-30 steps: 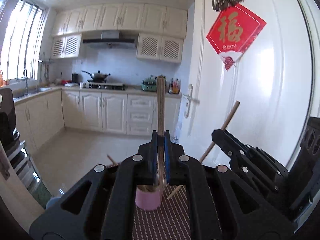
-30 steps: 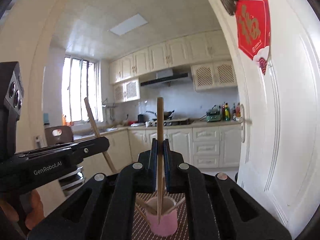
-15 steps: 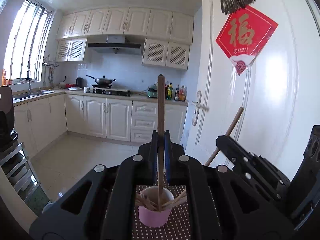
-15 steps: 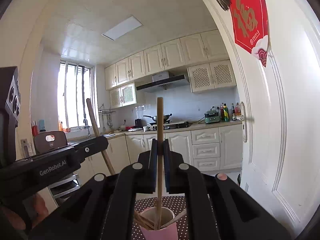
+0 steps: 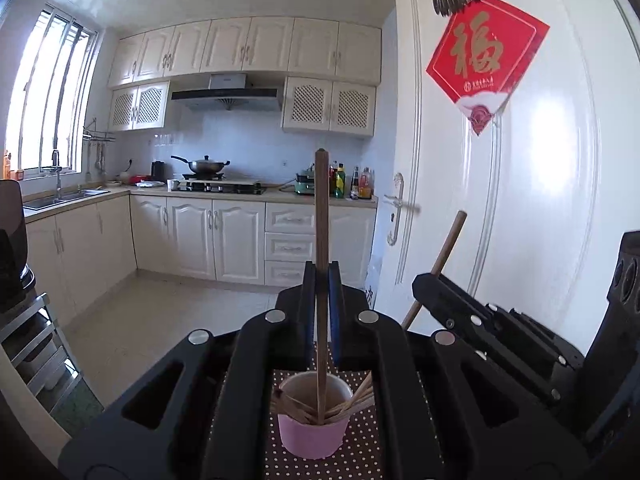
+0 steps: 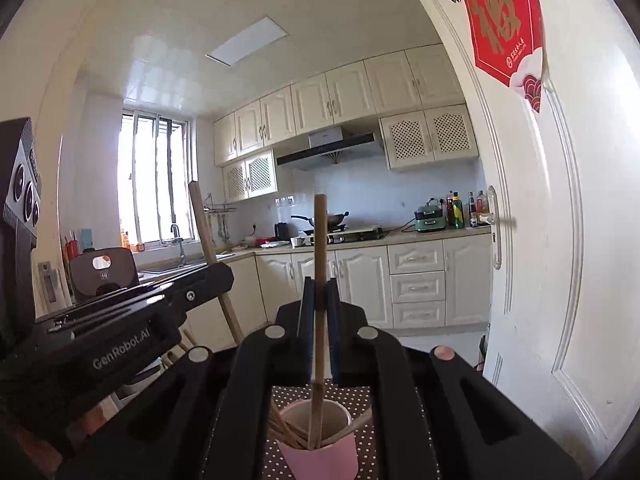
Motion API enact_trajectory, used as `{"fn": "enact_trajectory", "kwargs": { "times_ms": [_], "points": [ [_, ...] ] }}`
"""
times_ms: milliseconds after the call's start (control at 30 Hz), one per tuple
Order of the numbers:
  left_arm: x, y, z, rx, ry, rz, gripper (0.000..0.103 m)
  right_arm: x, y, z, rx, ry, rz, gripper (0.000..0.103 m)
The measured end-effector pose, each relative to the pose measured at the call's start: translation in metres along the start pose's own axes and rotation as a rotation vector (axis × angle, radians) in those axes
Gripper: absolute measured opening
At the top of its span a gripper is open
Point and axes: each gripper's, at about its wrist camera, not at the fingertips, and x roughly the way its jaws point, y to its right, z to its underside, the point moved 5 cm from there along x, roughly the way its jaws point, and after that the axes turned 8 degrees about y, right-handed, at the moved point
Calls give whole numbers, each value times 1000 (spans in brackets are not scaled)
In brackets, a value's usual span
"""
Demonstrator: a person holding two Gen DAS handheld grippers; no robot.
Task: Organize utensils
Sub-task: 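Lower both chopsticks into the pink cup and open both tools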
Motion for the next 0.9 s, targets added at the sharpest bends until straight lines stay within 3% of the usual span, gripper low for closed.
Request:
{"fn": "enact_trajectory", "kwargs": {
  "times_ms": [167, 400, 467, 533, 600, 733, 900],
  "points": [
    [8, 2, 18, 7, -87, 10, 7, 0, 1, 8, 10, -32, -8, 5],
    [6, -3, 24, -31, -129, 5, 8, -2, -1, 14, 18, -66, -15, 5],
    [5, -4, 24, -33, -136, 3, 12, -2, -1, 15, 19, -71, -17, 5],
    [2, -4, 25, -37, -138, 2, 33, -2, -2, 16, 20, -79, -18, 5],
    [-1, -5, 26, -39, -129, -10, 40, -3, -1, 18, 28, -85, -15, 5],
    [-7, -10, 27, -47, -133, -14, 42, -3, -1, 19, 27, -95, -15, 5],
    [-15, -12, 25, -46, -130, -24, 52, -2, -2, 20, 28, -120, -16, 5]
  ]
}}
